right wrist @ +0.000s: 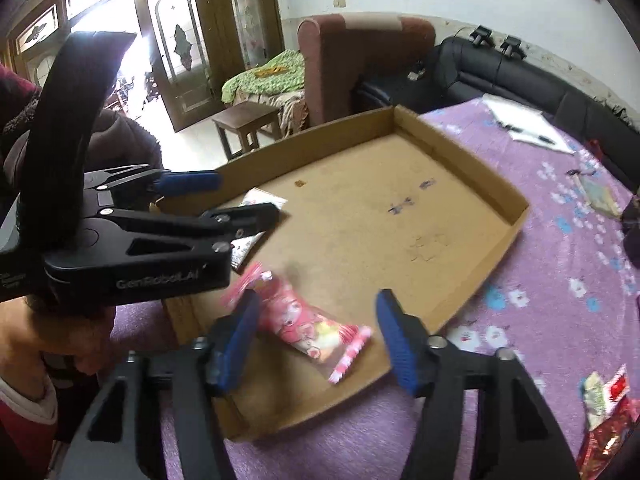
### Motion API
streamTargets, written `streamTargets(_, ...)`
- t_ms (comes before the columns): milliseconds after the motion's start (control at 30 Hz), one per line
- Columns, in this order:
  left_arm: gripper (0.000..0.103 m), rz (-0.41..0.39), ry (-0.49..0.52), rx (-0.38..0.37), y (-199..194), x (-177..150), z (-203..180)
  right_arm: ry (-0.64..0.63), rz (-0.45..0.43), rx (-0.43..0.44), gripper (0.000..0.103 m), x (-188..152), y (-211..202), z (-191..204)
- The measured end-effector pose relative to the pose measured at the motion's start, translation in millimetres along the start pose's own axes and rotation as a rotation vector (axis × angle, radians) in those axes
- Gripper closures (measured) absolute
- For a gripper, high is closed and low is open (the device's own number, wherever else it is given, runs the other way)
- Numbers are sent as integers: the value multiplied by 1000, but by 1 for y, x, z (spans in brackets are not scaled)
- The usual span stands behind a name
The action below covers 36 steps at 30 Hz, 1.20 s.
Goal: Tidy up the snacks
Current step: 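Open both tools to drop the snacks into the tray, then grasp the green-wrapped candy with the left tool while the right tool grasps the red foil pack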
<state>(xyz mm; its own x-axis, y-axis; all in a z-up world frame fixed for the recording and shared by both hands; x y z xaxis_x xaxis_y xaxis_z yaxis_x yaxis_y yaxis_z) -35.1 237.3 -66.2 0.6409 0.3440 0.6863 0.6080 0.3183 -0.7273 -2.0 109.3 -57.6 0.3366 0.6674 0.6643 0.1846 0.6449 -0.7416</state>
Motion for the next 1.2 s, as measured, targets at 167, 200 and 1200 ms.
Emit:
streamTargets(167,28,-11,6,10,-6,4,-3,12,-40,-29,41,-4,-26,-12)
streamTargets(200,28,-14,7,12,-7,4,-4,16,-47,-36,41,-7,-32,-15)
streamTargets(1200,15,-19,331,-211,-22,-1,-247,396,-98,-369,27,-190,-199,-206)
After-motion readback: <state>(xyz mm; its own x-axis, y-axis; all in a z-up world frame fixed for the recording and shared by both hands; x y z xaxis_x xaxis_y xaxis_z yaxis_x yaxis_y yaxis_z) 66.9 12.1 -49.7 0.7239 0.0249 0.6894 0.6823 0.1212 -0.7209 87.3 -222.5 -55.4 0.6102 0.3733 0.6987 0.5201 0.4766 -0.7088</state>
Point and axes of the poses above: each gripper's, at about its wrist camera, not at the fingertips, and y roughly the way its jaws point, z to its left, x to its top, the point moved 3 cm from there along y, roughly the way its jaws point, and after that the axes turned 2 degrees about x, right-handed, at the moved point
